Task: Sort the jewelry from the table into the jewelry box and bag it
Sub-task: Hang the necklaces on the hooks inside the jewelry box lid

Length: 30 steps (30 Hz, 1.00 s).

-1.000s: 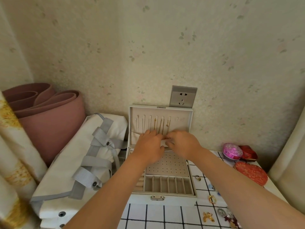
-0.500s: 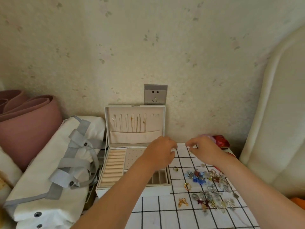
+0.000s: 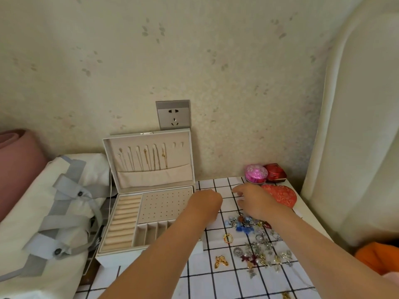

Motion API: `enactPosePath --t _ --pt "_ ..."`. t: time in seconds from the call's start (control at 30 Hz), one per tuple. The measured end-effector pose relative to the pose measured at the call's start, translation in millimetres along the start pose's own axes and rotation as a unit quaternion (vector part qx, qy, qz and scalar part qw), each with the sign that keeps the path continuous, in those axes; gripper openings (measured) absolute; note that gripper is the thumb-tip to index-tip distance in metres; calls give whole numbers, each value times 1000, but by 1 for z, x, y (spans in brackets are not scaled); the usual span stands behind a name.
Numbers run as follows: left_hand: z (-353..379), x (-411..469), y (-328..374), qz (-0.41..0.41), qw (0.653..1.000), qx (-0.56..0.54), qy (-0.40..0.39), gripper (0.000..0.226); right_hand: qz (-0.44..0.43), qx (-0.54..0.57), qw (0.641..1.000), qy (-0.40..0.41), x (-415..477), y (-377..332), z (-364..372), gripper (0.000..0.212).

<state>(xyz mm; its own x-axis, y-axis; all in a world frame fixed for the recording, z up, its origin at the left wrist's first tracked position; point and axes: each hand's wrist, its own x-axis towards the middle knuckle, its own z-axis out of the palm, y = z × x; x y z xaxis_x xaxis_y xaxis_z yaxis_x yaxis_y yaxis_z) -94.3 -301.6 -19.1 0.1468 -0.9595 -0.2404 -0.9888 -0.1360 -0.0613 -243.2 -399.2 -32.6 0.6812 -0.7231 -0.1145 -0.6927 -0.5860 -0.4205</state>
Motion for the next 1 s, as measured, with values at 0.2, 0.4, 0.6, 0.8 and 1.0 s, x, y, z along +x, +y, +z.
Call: enactPosePath --t 0.2,0.4,0.6,0.8,1.0 --pt "0 5 -2 7 999 -35 17 19 -2 5 1000 16 2 2 -5 38" --pt "-5 -12 -2 29 987 -106 116 26 -44 50 998 -12 -17 -6 -8 20" --pt "-6 -52 -7 5 956 -196 219 24 -76 10 995 -63 -48 -34 -9 19" --pt "-8 -84 -10 -12 943 -238 231 21 -79 -63 990 -93 -68 -46 10 24" --pt "-8 -102 -15 -7 937 -250 245 20 -73 -17 995 -73 -77 -53 12 10"
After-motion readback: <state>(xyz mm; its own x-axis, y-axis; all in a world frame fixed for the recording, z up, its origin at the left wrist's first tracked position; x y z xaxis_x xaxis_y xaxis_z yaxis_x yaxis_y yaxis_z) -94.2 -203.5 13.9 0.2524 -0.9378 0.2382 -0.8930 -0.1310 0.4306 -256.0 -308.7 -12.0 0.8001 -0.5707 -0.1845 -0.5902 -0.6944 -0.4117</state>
